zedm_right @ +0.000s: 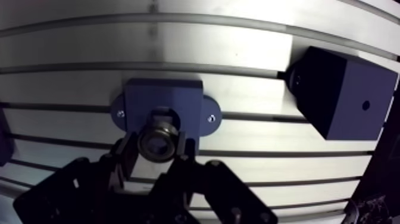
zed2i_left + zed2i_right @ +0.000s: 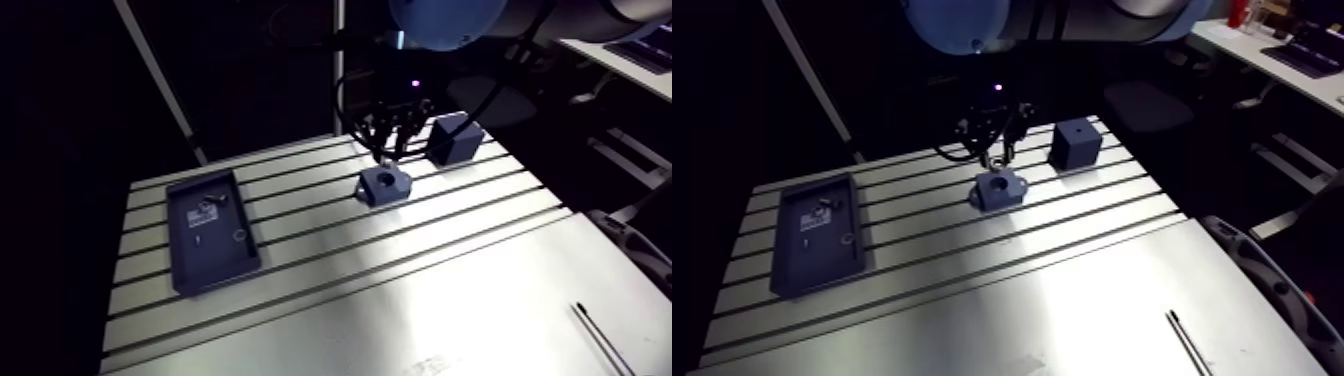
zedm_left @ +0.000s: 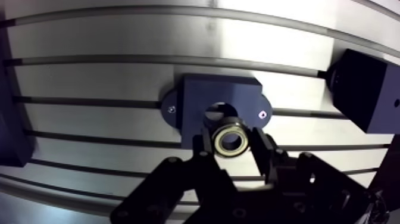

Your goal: Pick up the bearing and press it into the housing until flush.

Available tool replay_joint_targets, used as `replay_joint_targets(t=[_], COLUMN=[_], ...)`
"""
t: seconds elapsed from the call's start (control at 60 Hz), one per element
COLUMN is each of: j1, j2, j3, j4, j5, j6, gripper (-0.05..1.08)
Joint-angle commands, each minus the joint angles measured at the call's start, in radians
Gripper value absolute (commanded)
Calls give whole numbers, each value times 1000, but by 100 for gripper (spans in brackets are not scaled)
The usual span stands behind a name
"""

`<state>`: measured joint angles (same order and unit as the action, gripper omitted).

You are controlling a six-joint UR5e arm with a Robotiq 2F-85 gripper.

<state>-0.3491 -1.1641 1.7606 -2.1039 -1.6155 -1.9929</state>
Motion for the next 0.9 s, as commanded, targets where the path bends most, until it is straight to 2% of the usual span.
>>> replay_joint_targets(t=[0.017, 0.267, 0.383, 0.9], j1=[-7, -5, -5, -8], j2=[23, 25, 25, 34], j3=[7, 25, 33, 41], j4=[-6, -32, -35, -48], j5=[-1, 2, 14, 16], j6=[-25, -27, -25, -25], gripper=[62, 62, 62, 62])
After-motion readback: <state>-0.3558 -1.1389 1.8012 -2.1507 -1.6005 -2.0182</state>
